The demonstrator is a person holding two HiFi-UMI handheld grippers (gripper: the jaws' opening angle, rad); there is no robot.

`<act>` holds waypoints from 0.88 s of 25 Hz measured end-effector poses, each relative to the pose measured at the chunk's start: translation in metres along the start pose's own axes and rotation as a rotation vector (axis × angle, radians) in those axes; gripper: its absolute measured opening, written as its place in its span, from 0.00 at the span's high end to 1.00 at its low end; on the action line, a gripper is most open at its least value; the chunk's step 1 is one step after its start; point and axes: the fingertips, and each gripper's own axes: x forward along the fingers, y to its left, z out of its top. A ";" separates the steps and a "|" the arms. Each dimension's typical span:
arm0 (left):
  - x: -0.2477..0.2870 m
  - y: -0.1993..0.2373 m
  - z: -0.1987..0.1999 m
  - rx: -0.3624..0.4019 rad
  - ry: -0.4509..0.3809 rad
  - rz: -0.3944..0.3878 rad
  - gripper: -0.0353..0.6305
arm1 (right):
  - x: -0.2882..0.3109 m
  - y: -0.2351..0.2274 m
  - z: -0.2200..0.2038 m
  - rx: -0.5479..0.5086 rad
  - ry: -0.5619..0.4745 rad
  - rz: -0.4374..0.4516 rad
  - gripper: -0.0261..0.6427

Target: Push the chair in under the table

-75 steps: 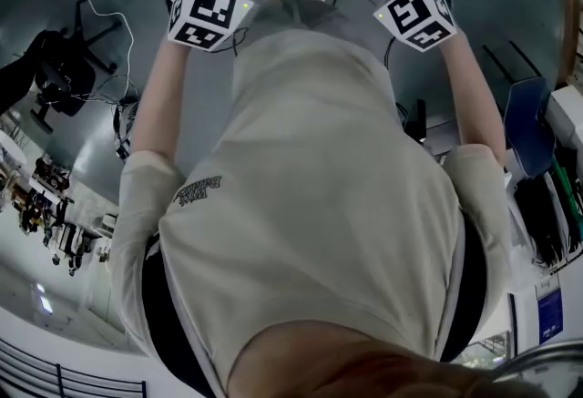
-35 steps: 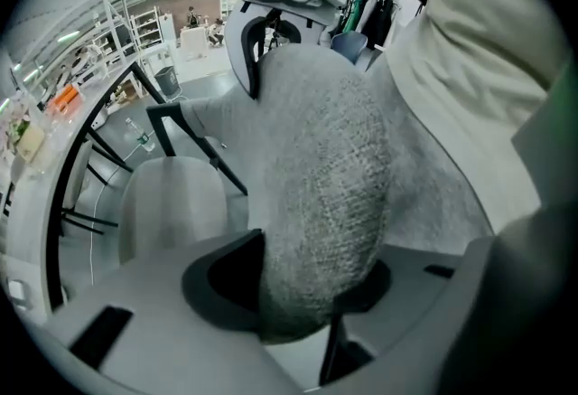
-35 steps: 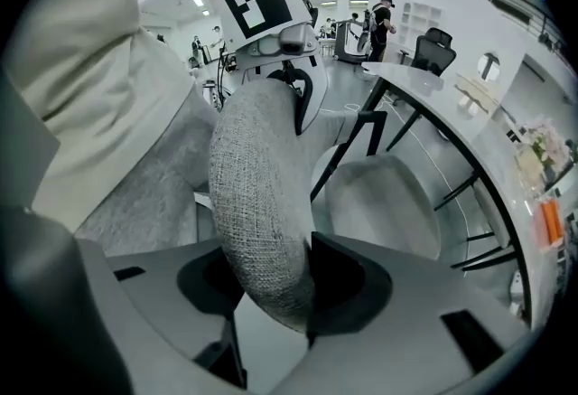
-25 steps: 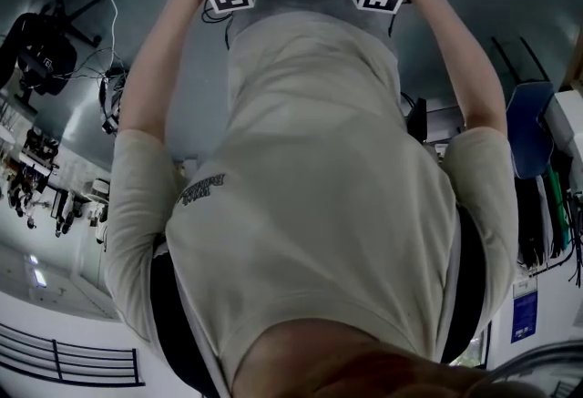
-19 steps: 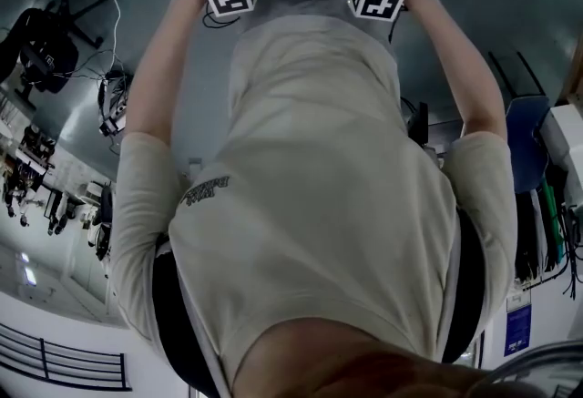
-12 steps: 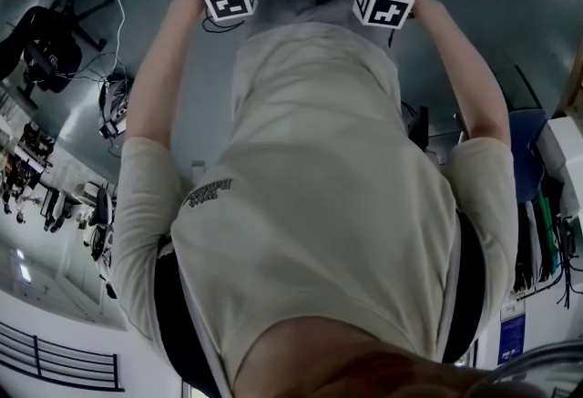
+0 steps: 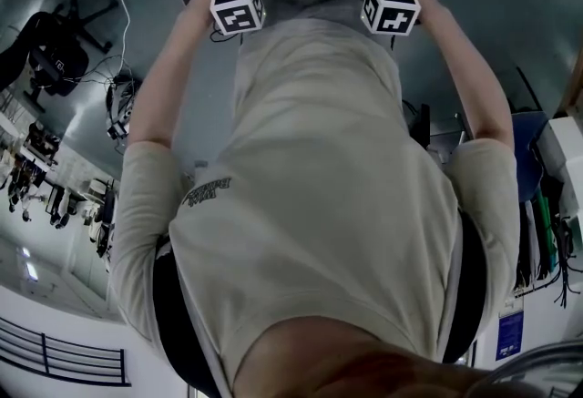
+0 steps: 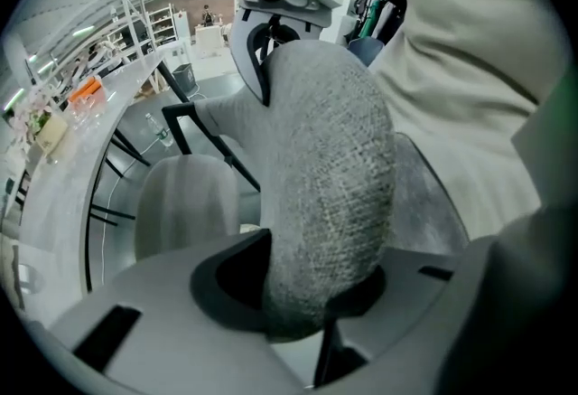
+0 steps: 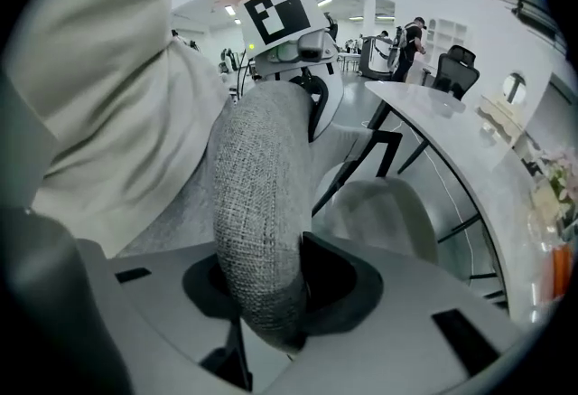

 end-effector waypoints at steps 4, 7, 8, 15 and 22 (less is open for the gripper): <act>0.009 0.024 0.009 -0.019 -0.018 0.023 0.77 | -0.002 -0.028 -0.020 0.012 0.032 -0.033 0.75; 0.012 0.043 0.012 0.005 -0.019 0.025 0.78 | -0.004 -0.050 -0.029 0.001 0.051 -0.038 0.75; 0.014 0.048 0.011 0.009 -0.012 0.029 0.78 | -0.003 -0.055 -0.030 0.000 0.056 -0.042 0.75; 0.016 0.092 -0.006 0.045 0.020 0.055 0.78 | 0.005 -0.093 -0.030 0.020 0.059 -0.074 0.75; 0.012 0.129 -0.016 0.030 0.023 0.065 0.78 | 0.006 -0.132 -0.030 0.046 0.064 -0.086 0.74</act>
